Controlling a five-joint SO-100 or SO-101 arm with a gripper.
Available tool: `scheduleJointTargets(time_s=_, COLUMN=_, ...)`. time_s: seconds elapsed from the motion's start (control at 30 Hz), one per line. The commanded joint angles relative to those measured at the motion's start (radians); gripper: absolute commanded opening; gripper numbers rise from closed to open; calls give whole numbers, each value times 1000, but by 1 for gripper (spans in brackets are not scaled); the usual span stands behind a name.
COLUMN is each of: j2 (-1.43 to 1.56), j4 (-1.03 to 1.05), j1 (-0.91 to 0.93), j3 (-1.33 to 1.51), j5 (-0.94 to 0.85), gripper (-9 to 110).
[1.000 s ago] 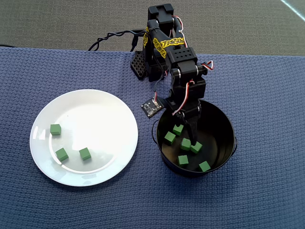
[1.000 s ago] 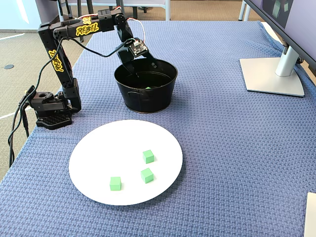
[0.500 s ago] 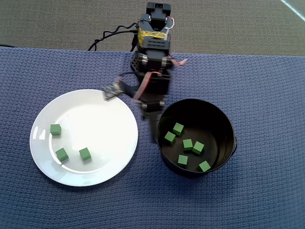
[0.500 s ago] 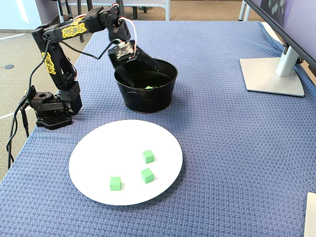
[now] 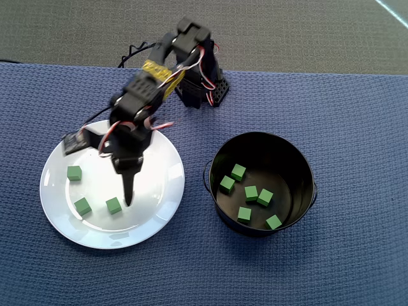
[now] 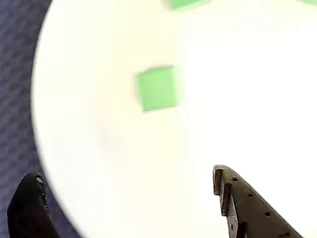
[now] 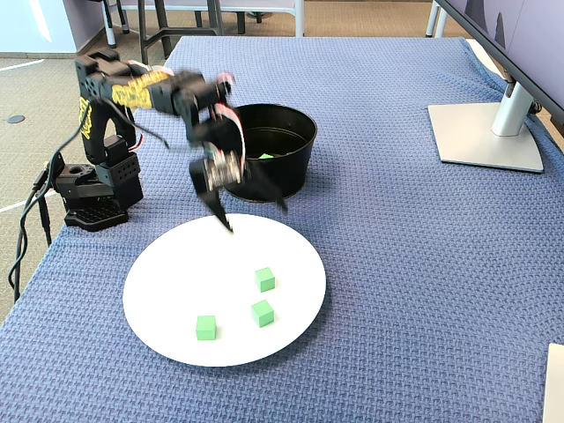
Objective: Pick up the green cubes from the white plate and place them in the black recipient
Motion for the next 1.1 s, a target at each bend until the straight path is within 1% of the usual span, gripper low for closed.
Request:
scheduleJointTargets(time_s=0.0, j2=-86, j4=-61, j1=46, j3=-77, j5=-98, gripper=37)
scheduleJointTargets(time_s=0.1, j2=-158, j4=-120, j1=71, j3=-75, j5=-146, gripper=35)
scheduleJointTargets(time_s=0.33, j2=-262, j4=-141, j1=72, j3=-143, j5=-210, gripper=33)
scheduleJointTargets(time_s=0.73, j2=-279, j4=-202, j1=17, j3=-141, j5=-137, gripper=29)
scheduleJointTargets(time_s=1.07, j2=-357, j4=-187, j1=-31, j3=-207, j5=-94, gripper=27)
